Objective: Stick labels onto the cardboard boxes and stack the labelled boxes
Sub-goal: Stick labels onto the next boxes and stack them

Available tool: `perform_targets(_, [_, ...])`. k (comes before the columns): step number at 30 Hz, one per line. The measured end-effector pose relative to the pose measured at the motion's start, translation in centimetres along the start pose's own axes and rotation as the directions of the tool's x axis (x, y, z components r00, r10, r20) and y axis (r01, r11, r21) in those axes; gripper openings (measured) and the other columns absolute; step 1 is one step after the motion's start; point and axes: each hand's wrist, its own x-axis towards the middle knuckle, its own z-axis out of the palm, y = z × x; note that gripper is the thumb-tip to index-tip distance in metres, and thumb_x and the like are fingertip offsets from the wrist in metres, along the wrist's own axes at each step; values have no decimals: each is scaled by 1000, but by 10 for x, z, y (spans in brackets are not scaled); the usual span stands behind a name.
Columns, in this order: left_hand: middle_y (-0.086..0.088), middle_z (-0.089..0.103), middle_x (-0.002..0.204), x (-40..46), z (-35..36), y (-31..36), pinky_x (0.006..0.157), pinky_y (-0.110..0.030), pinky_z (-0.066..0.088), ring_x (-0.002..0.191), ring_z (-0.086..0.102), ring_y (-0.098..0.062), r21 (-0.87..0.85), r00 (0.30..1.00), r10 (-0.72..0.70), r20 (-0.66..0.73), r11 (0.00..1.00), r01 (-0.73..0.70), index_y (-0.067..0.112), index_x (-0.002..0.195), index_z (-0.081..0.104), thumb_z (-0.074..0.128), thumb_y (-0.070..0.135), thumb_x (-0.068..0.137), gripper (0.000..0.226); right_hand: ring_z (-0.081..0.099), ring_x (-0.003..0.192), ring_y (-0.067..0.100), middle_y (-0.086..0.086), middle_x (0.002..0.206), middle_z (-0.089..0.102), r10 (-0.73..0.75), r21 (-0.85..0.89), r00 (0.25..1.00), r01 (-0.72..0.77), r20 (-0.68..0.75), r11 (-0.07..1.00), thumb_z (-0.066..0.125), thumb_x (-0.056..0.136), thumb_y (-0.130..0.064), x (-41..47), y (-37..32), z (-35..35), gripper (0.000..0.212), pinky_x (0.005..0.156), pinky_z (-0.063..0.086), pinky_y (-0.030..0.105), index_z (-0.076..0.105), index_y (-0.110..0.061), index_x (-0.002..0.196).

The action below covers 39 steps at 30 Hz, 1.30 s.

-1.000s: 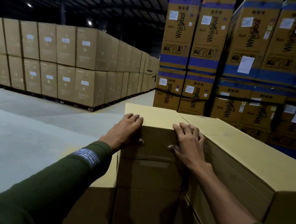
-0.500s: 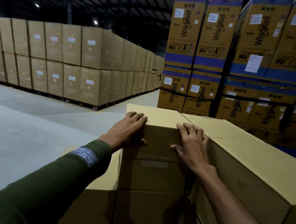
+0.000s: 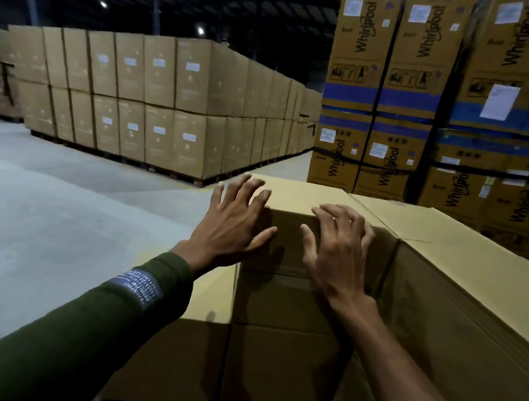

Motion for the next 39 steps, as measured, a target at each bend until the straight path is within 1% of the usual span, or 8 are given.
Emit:
perform_targets(6, [-17, 37, 147, -75, -16, -22, 106, -57, 30, 142, 24, -38, 98, 984, -150, -93, 982, 159, 6, 140, 43, 41, 49, 94, 64, 50, 117, 26, 8, 119, 60, -157, 262, 985, 172, -77, 950, 57, 93, -30, -17, -58, 20, 31, 101, 35, 48, 63, -13, 119])
perform_targets(10, [-16, 39, 145, -144, -26, -43, 106, -60, 28, 141, 26, -40, 199, 953, -300, -48, 932, 303, 6, 139, 44, 43, 48, 91, 64, 54, 109, 26, 6, 114, 63, -237, 436, 971, 229, -37, 870, 58, 91, -27, -36, -113, 43, 27, 93, 39, 46, 65, -15, 114])
perform_targets(17, [-13, 37, 146, -275, -69, -76, 110, -63, 24, 142, 23, -37, 421, 802, -596, 34, 736, 529, 8, 141, 41, 37, 52, 90, 67, 57, 106, 25, 1, 113, 65, -405, 705, 908, 217, 108, 675, 52, 87, -33, -84, -240, 74, 31, 84, 39, 40, 66, -20, 111])
perform_targets(21, [-14, 38, 146, -337, -105, -93, 110, -66, 25, 143, 24, -37, 529, 687, -725, 41, 599, 601, 8, 141, 42, 37, 54, 88, 70, 59, 106, 25, 0, 115, 65, -541, 782, 825, 225, 165, 582, 48, 88, -39, -106, -311, 76, 36, 81, 41, 39, 64, -22, 115])
perform_targets(24, [-16, 38, 148, -381, -131, -111, 108, -70, 23, 143, 23, -37, 574, 613, -790, 26, 514, 638, 8, 142, 43, 53, 52, 88, 70, 57, 113, 23, -1, 123, 63, -646, 822, 741, 244, 185, 514, 47, 89, -43, -117, -359, 73, 43, 85, 39, 39, 59, -22, 124])
perform_targets(30, [-11, 14, 161, -435, -170, -155, 111, -71, 9, 149, 0, -33, 611, 451, -892, 14, 364, 703, 13, 153, 22, 41, 58, 94, 77, 32, 142, 15, -3, 155, 35, -791, 850, 578, 299, 200, 434, 50, 96, -45, -118, -434, 67, 63, 113, 21, 53, 29, -24, 151])
perform_targets(35, [-12, -4, 163, -446, -185, -219, 109, -75, 4, 149, -12, -35, 607, 387, -922, -1, 307, 733, 12, 155, 9, 43, 65, 92, 89, 15, 150, 14, -5, 164, 13, -844, 825, 481, 361, 236, 436, 52, 94, -52, -98, -483, 77, 80, 117, 11, 61, 10, -26, 156])
perform_targets(39, [-12, -15, 163, -450, -185, -275, 105, -80, 3, 149, -15, -34, 605, 373, -925, 68, 336, 722, 13, 155, -3, 48, 70, 87, 103, 8, 151, 16, -5, 165, 6, -846, 801, 449, 372, 288, 470, 58, 89, -57, -81, -523, 100, 91, 116, 8, 64, 5, -28, 156])
